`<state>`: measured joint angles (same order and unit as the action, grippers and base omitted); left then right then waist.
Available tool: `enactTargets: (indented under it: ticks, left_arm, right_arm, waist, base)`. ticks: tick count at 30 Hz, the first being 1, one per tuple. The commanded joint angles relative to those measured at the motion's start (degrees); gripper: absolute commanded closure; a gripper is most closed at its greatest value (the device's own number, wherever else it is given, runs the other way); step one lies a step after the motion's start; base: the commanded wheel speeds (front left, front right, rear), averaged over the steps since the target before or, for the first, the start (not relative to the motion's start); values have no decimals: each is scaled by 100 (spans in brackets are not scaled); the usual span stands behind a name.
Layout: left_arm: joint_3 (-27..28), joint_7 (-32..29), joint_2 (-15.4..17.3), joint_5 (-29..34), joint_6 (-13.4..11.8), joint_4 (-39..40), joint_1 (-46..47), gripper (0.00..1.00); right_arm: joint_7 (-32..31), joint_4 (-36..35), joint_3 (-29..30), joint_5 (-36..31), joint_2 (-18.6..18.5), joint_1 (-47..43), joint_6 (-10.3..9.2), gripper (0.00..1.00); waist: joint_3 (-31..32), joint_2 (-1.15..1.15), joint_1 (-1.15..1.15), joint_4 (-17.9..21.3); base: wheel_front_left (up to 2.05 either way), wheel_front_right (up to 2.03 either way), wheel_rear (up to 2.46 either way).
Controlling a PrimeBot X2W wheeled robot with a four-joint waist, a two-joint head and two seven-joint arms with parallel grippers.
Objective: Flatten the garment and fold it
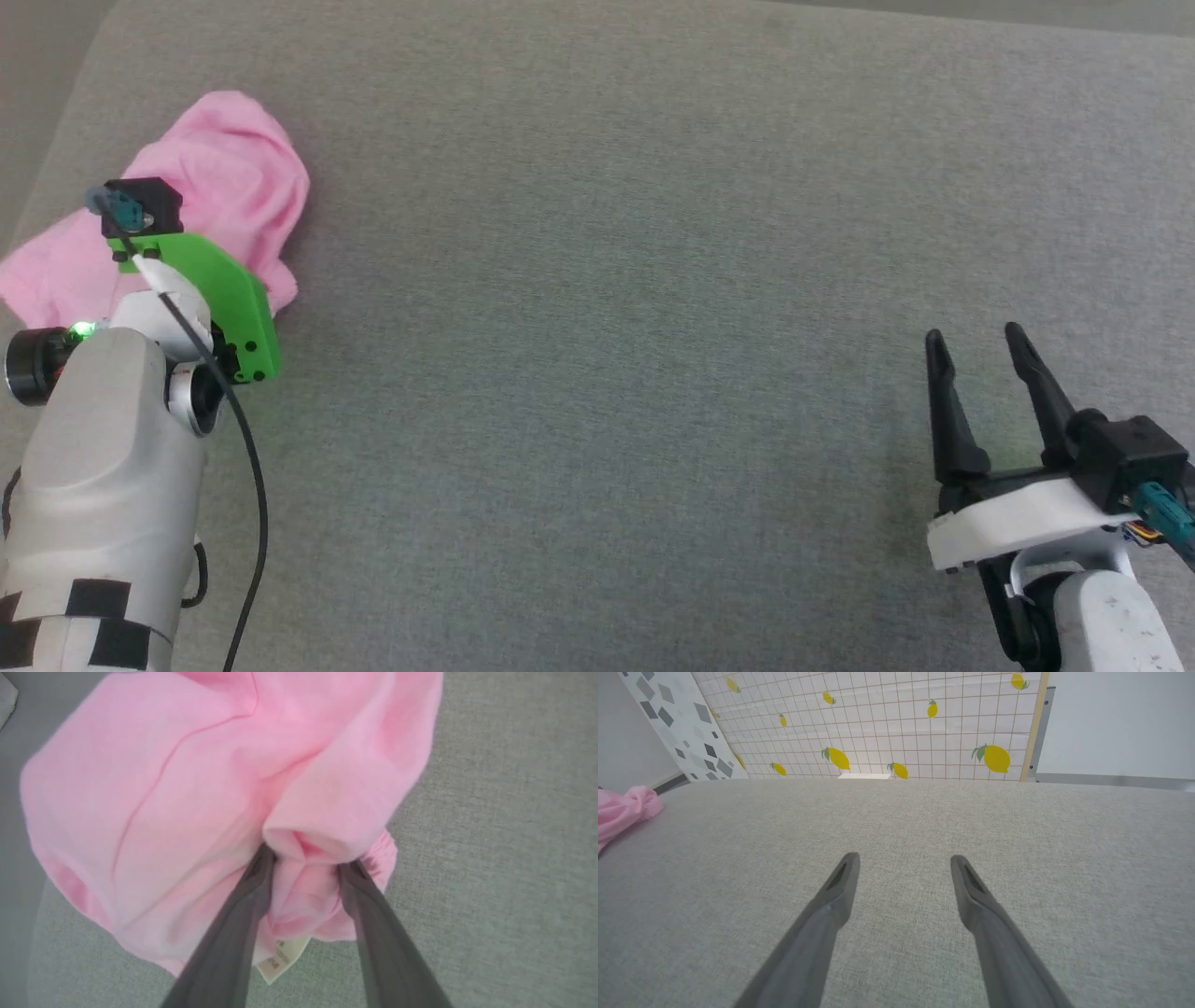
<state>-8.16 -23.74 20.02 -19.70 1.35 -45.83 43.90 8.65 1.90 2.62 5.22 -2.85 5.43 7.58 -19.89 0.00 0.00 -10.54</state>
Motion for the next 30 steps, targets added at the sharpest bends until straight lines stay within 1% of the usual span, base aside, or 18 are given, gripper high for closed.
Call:
enactTargets:
  ticks: [1,4,7,11,13,16,18,20,22,24,27,30]
  left_arm:
    - [23,183,8,-14,-33,0,106,100]
    - [86,552,-40,-107,62,113,256,100]
    - [134,950,-132,-279,291,365,539,100]
    - [85,1304,-317,-562,511,853,949,100]
    - [-36,1370,-450,-735,570,1174,1129,100]
    - [-320,1297,-667,-1077,605,1717,1300,100]
    - [-597,1195,-809,-1452,610,2178,1301,100]
    - [-783,1123,-905,-1767,611,2577,1132,100]
    - [-1060,979,-906,-1873,612,2851,788,100]
    - [-1249,872,-973,-1987,612,2979,346,100]
    - [-1510,761,-1061,-2053,599,3036,-335,100]
    - [-1881,642,-1025,-1868,536,2840,-967,100]
  right_arm:
    - [47,37,-36,58,-3,105,-9,0]
    - [85,144,-79,114,-3,97,-9,0]
    - [143,247,-120,159,-3,66,-9,0]
    - [238,400,-169,274,-3,39,-9,0]
    - [285,485,-207,351,-3,12,-9,0]
    - [357,608,-233,463,-3,-42,-9,0]
    - [409,694,-253,546,-3,-87,-9,0]
    - [459,778,-261,623,-3,-144,-9,0]
    - [504,858,-290,699,-3,-201,-9,0]
    - [539,912,-300,741,-3,-243,-9,0]
    - [576,950,-253,772,-3,-280,-9,0]
    - [603,964,-203,791,-3,-291,-9,0]
  waist:
    - [19,0,0,87]
    - [147,0,0,106]
    - [348,0,0,153]
    - [670,0,0,308]
    - [832,0,0,413]
    - [1020,0,0,571]
    - [1136,0,0,705]
    - [1228,0,0,827]
    - [1283,0,0,985]
    - [1311,0,0,1129]
    - [1286,0,0,1316]
    - [1243,0,0,1492]
  base:
    - [0,0,0]
    - [0,0,0]
    - [0,0,0]
    - [0,0,0]
    - [0,0,0]
    - [0,0,0]
    - [0,0,0]
    - [0,0,0]
    - [0,0,0]
    - [0,0,0]
    - [0,0,0]
    - [0,0,0]
